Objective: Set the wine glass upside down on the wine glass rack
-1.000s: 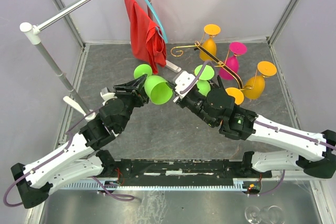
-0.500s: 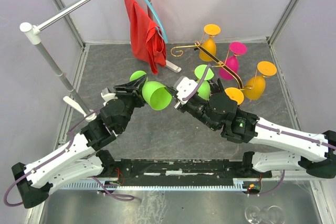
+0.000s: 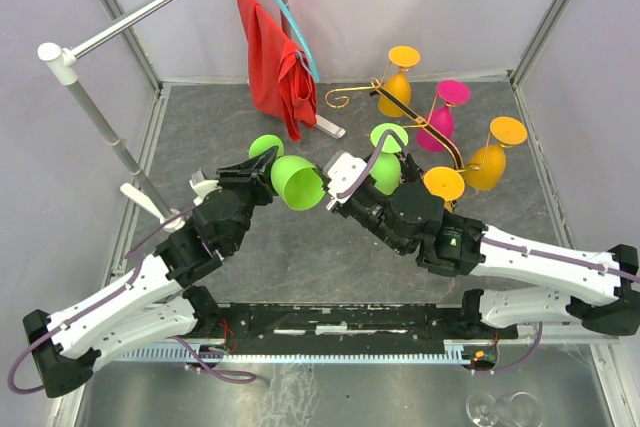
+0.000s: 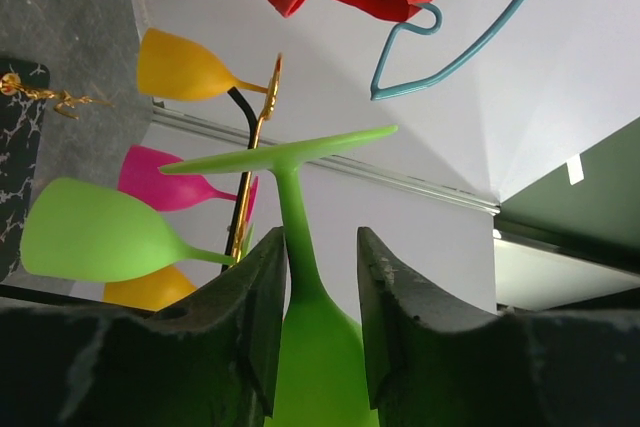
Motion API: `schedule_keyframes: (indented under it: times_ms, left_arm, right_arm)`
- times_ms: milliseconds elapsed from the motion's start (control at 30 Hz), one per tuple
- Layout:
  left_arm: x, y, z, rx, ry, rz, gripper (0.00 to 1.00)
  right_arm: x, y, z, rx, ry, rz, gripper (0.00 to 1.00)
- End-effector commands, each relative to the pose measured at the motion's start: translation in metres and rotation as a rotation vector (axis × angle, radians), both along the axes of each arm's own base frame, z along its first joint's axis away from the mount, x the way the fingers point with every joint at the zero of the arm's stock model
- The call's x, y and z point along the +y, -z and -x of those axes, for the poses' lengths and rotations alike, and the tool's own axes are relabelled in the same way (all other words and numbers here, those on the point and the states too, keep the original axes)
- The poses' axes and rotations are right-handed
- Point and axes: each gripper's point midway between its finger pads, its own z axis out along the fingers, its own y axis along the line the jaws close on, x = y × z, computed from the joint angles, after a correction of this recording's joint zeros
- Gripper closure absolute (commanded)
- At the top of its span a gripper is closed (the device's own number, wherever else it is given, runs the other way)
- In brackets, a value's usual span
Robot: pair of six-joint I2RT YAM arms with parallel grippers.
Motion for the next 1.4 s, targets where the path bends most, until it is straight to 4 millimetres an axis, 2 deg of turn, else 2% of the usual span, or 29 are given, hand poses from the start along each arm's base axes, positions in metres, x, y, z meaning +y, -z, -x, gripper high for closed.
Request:
schedule_keyframes:
  times_ms: [0,67,500,600,667,867,1000,1067,1167,1233,1300,1367]
  left_arm:
    - [-0.003,-0.023,0.003,-0.039,0.02,0.028,0.59]
    - [-0.006,-0.022,0.002,-0.04,0.025,0.026,0.62]
    - [-0.012,-0.024,0.0,-0.087,0.037,0.033,0.96]
    - [-0.01,-0.027,0.0,-0.114,0.029,0.025,0.97]
    - [-0.006,-0.032,0.0,-0.152,0.013,-0.004,0.97]
    - [0.024,-0.059,-0.003,-0.292,-0.122,-0.339,0.97]
    - [0.049,-0.066,-0.007,-0.32,-0.238,-0.618,0.97]
    - [0.053,-0.066,-0.009,-0.345,-0.262,-0.752,0.97]
    - [0.049,-0.065,-0.012,-0.408,-0.266,-0.959,0.97]
    - [0.039,-0.064,-0.015,-0.477,-0.245,-1.093,0.97]
    - [0.022,-0.065,-0.017,-0.579,-0.204,-1.224,0.97]
    - [0.001,-0.053,-0.023,-0.665,-0.145,-1.386,0.97]
  right_arm:
    - [0.004,-0.02,0.001,-0.037,0.024,-0.033,0.99]
    - [0.007,-0.02,0.002,-0.045,0.029,-0.021,0.99]
    - [0.006,-0.017,0.007,-0.053,0.029,0.001,0.99]
    - [0.002,-0.014,0.006,-0.038,0.048,0.008,0.98]
    - [-0.003,-0.011,0.005,-0.028,0.065,0.015,0.92]
    - [-0.031,0.008,0.003,0.023,0.132,0.101,0.61]
    - [-0.057,0.015,0.001,0.051,0.197,0.131,0.41]
    - [-0.069,0.017,0.001,0.06,0.221,0.133,0.32]
    - [-0.086,0.016,0.0,0.077,0.264,0.131,0.23]
    - [-0.098,0.014,0.0,0.089,0.295,0.13,0.21]
    - [-0.108,0.012,-0.001,0.101,0.326,0.131,0.2]
    - [-0.117,0.01,-0.001,0.112,0.351,0.122,0.2]
